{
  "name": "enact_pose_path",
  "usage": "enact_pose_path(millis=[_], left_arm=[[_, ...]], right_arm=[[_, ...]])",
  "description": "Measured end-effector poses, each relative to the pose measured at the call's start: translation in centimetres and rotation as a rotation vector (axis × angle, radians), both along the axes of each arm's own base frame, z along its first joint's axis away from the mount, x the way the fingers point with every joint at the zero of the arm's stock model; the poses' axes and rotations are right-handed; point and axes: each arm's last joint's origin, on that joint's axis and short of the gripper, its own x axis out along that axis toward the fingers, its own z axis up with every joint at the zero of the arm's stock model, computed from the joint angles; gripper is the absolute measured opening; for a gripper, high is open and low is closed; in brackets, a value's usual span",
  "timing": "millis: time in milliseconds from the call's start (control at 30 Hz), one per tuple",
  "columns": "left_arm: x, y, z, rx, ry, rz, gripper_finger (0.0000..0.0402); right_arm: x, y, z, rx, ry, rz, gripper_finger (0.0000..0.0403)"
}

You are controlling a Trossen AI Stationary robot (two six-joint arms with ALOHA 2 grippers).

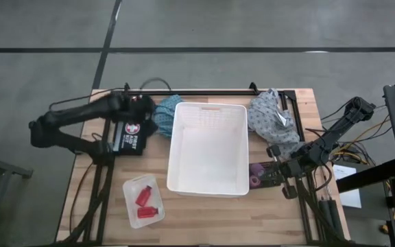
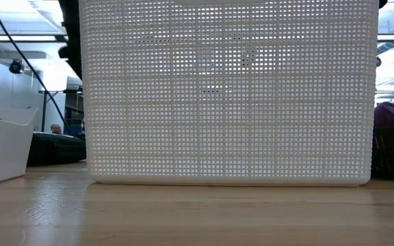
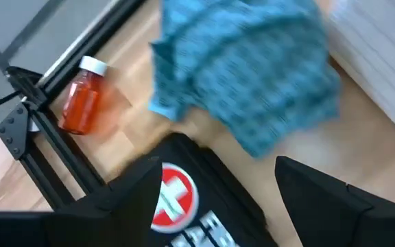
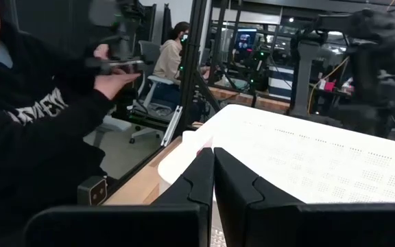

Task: Pick & place medical supplies in basket/bin
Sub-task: Put the orange bottle into the white bin

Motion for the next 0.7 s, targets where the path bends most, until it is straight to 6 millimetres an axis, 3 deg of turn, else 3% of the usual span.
enact_pose_path(millis=[300,433,700], left_arm=[[-2.1,8.1,-1.6,-0.102,-0.007,0.160,0.0289],[-2.4,10.0,-2.7,-0.116,0.033,0.168,0.0289],[-0.7,12.5,-4.5,-0.075,0.176,0.102,0.0289]], right_arm=[[0.0,0.0,0.0,0.000,0.000,0.000,0.0008],[0.0,0.0,0.0,0.000,0.000,0.000,0.0008],[0.0,0.0,0.0,0.000,0.000,0.000,0.0008]])
